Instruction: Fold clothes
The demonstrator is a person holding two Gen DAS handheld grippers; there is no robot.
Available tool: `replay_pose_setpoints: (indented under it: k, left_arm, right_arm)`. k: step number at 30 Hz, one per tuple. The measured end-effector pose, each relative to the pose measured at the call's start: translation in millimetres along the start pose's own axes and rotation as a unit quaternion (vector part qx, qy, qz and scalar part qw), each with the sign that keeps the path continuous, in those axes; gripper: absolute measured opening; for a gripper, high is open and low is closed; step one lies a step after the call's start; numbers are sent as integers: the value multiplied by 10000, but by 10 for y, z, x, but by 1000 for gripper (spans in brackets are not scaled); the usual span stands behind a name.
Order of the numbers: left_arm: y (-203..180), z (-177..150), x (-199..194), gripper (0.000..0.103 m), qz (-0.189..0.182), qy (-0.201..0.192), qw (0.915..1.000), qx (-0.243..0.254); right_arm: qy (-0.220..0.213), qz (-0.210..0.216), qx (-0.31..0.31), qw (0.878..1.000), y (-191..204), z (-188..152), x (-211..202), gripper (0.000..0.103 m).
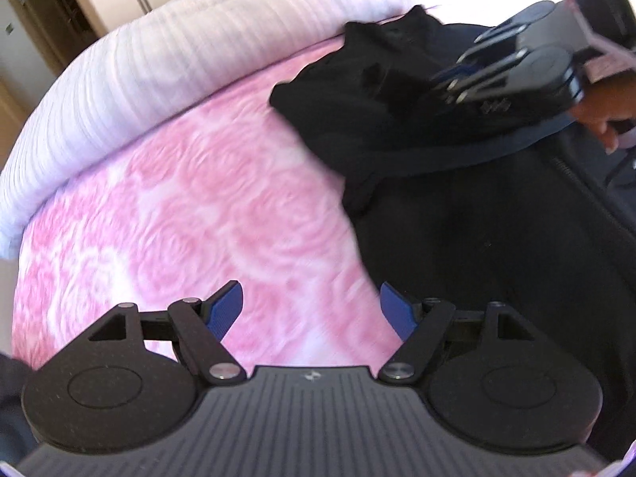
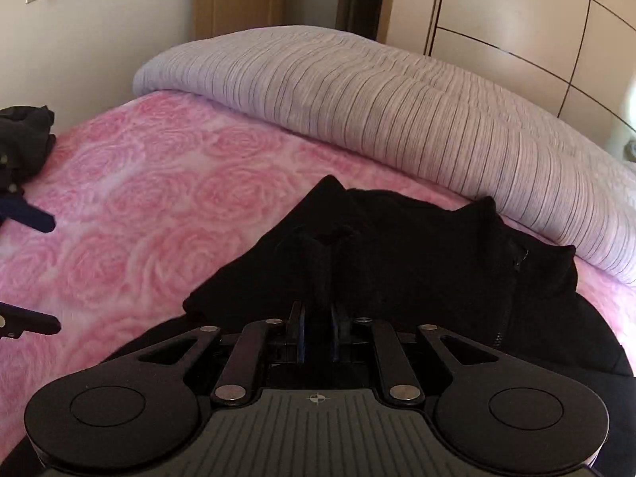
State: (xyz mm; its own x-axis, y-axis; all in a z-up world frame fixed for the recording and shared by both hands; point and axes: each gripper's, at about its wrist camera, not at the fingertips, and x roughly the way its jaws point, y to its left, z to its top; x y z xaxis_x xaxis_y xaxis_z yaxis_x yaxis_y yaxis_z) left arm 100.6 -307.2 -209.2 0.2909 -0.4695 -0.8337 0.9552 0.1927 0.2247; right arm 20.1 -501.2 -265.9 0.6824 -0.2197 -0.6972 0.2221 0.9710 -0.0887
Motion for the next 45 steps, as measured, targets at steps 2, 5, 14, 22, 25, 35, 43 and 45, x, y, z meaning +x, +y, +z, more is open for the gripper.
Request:
replay_pose_setpoints:
  k: [2, 5, 14, 22, 25, 35, 43, 45]
  left_arm:
    - [57, -20, 17, 73, -10, -12, 10000, -35]
    - [98, 23, 49, 73, -74, -72, 9999, -81]
    - [212, 545, 311, 73, -628, -372, 9945, -754]
    - [-290, 1212, 712, 70, -1081, -418, 9915, -589]
    - [-609, 1450, 780, 68, -1167, -405, 9915, -421]
    - [-1976, 2910, 1314, 67, -2036, -510, 9746, 778]
    - [-2970, 3704, 1972, 66, -2568, -263, 9523, 1627]
    - [-3075, 3784, 2115, 59, -2679, -52, 9490, 1661]
  right_arm:
    - [-75, -88, -91, 9999, 53, 62, 21, 12]
    - [-87, -105, -409, 9991, 149, 68, 84, 12]
    - [368, 326, -830, 9953, 307, -205, -138, 49]
    - [527, -1198, 674, 9891, -945, -979, -808, 51]
    - [661, -1650, 1504, 9725, -1660, -1378, -864, 51]
    - [555, -588, 1416, 9866, -2744, -1943, -760, 51]
    - [339, -80, 1430, 9891, -2910, -2187, -793, 51]
    - [266, -33, 1622, 9864, -2938, -2215, -815, 47]
